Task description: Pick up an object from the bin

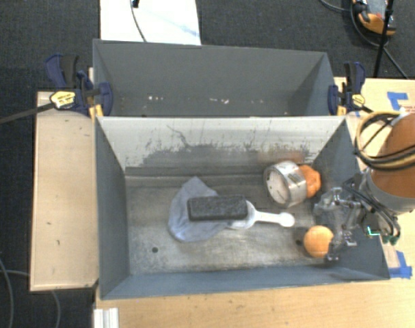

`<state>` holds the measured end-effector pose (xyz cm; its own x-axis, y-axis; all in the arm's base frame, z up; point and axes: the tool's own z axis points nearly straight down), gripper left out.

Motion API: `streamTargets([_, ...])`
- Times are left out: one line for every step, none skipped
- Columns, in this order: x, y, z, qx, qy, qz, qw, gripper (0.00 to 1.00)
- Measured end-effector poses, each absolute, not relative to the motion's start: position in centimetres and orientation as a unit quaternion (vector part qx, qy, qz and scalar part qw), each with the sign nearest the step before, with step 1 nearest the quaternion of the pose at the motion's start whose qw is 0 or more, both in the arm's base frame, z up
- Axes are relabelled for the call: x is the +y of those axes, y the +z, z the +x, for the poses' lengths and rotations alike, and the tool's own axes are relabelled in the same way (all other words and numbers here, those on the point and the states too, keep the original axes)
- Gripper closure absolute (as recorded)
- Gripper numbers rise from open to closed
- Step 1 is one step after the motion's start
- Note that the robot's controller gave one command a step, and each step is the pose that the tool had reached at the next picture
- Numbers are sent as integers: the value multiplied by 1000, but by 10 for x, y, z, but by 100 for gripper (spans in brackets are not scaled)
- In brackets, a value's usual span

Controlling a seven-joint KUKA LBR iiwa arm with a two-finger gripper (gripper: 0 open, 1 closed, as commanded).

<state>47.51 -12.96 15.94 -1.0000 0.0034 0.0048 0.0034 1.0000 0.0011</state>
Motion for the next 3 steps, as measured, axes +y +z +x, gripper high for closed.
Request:
streamTargets([-129, 163, 477, -1000, 0, 1, -1, 0])
streamTargets([-146, 81, 479, -999, 0, -48, -3, 0])
streamTargets([-144, 136, 481, -999, 0, -34, 1, 0])
